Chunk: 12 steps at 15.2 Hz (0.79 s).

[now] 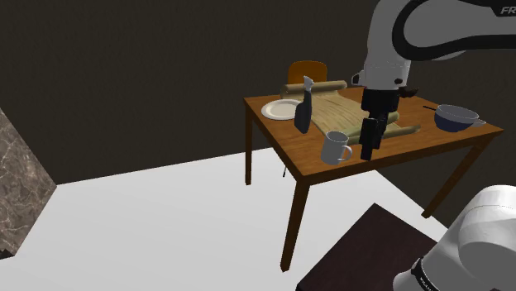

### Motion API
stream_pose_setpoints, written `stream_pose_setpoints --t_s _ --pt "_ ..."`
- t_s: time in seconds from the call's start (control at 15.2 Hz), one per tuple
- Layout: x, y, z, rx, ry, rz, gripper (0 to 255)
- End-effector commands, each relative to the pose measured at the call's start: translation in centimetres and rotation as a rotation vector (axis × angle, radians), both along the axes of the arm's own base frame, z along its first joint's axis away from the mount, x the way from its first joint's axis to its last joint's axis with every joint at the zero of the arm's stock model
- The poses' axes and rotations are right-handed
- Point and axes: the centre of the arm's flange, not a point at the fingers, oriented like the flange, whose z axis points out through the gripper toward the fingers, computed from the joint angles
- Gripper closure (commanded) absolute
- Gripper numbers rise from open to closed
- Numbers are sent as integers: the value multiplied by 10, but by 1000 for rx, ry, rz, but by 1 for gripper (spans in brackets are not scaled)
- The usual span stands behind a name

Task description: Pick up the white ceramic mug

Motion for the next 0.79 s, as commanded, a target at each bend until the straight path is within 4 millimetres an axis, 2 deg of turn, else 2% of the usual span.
stream_pose_setpoints --t_s 0.0,0.73 --pt "0 0 0 0 0 0 0" --pt "109 -53 -51 -122 -40 -79 0"
